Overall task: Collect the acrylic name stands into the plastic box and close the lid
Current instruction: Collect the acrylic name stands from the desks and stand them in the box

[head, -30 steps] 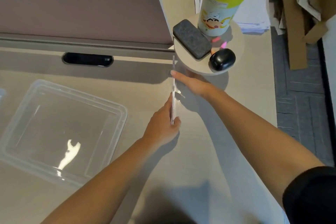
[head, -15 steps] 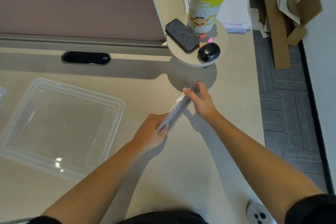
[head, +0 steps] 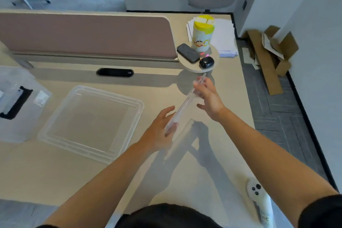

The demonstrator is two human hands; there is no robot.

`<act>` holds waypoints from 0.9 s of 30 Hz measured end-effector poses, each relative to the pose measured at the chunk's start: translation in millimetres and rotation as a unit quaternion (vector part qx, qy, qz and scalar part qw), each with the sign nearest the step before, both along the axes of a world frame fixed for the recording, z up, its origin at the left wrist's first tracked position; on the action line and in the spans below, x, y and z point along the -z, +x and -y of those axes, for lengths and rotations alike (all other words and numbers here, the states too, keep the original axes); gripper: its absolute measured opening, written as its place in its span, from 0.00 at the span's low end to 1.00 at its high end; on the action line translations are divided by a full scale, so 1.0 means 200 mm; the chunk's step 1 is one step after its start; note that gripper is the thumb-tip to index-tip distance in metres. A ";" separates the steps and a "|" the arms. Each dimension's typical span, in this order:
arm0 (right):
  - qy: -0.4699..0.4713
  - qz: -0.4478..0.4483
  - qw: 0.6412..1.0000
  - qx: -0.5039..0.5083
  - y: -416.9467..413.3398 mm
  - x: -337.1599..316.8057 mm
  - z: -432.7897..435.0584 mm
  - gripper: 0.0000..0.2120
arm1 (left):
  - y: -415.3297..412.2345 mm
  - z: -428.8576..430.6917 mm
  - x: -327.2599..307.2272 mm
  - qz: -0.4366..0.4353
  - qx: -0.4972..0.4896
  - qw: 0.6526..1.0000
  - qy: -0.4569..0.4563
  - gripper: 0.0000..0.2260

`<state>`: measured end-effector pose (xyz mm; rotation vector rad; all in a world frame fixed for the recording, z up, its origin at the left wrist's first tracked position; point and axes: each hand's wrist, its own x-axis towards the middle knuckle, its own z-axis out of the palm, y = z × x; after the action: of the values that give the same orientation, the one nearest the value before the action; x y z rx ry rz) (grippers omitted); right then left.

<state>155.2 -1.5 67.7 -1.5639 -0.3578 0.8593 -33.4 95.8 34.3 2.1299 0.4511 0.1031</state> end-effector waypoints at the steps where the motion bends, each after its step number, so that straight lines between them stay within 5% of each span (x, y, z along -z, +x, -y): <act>1: 0.029 -0.019 0.999 -0.005 -0.04 -0.05 -0.01 0.21 | -0.04 0.01 -0.05 0.008 -0.015 1.000 0.007 0.16; 6: 0.081 -0.026 0.996 -0.006 -0.22 -0.26 -0.05 0.15 | -0.23 0.07 -0.26 0.019 -0.051 0.997 0.057 0.21; 12: 0.119 -0.025 0.993 -0.002 -0.40 -0.40 -0.07 0.13 | -0.47 0.10 -0.48 0.058 -0.059 0.985 -0.151 0.24; 17: 0.111 -0.003 0.994 -0.025 -0.62 -0.46 -0.13 0.14 | -0.70 0.09 -0.54 0.165 -0.068 0.983 -0.033 0.21; 20: 0.091 0.018 0.995 -0.047 -0.82 -0.51 -0.21 0.15 | -0.89 0.03 -0.54 0.181 -0.074 0.980 -0.036 0.21; 27: 0.062 0.039 0.992 -0.108 -1.46 -0.66 -0.49 0.11 | -1.53 -0.18 -0.53 0.176 -0.062 0.982 0.042 0.33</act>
<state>-136.6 96.2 199.2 -1.4637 -0.6336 0.9254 -338.5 130.8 140.9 2.1072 0.3724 0.5689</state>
